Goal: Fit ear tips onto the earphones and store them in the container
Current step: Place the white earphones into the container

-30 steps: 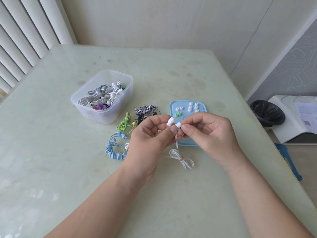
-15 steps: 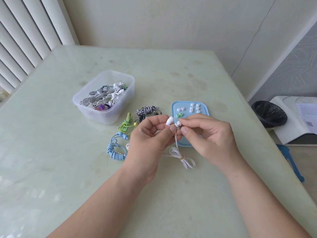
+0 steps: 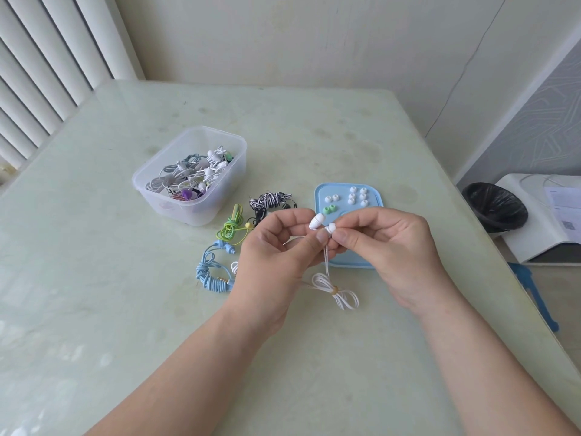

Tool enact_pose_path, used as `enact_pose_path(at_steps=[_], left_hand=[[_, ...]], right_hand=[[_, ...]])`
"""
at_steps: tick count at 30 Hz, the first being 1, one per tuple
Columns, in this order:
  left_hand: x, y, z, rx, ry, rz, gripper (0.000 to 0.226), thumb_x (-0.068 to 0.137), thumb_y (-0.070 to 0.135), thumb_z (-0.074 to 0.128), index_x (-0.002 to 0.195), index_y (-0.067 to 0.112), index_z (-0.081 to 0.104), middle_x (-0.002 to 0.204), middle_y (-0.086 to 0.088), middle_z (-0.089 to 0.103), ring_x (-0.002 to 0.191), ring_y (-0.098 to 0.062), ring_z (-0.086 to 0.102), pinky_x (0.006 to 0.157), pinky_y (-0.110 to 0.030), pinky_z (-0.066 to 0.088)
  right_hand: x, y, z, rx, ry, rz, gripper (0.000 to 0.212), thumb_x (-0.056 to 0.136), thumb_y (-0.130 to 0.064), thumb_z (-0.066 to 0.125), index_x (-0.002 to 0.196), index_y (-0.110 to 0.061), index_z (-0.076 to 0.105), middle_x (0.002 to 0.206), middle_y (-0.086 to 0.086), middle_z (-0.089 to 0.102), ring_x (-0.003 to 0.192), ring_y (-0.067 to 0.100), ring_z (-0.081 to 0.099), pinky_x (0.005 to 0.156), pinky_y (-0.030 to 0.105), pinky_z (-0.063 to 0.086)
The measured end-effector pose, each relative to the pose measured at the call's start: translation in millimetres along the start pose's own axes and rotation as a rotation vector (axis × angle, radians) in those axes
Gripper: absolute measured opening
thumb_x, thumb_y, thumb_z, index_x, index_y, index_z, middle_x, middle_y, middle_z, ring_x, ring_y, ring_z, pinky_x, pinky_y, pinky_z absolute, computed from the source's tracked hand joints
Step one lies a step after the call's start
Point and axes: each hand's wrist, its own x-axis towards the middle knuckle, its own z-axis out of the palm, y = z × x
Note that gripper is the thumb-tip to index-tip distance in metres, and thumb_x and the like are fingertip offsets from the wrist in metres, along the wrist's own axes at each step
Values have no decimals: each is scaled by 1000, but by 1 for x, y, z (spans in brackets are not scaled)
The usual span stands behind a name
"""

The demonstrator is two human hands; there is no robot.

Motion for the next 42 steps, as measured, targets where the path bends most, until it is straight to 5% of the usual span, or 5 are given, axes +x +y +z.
enact_pose_path(at_steps=[26,34,42], left_hand=[[1,-2,0,87,6,54,22,90,-7,74,110,-1,66,95,-19,73,81,-30,76,78,-38,62],[-3,0,2,342,27,178,20,90,-5,75,99,11,69,83,6,73,77,-26,77,79,-47,62],[3,2,-5,79,15,-45,19,89,-6,74,107,0,68,88,-15,75,78,-28,74,79,-37,61]], right_hand=[[1,7,-5,-9,-10,62,11,94,0,66,96,5,75,87,25,75,75,30,73,78,43,62],[4,7,-7,-78,-67,89,9,93,-1,68,90,2,76,86,21,76,70,23,66,67,31,56],[2,15,-5,-251,-63,-13,6,92,-5,73,94,-8,78,81,10,77,79,34,72,75,38,60]])
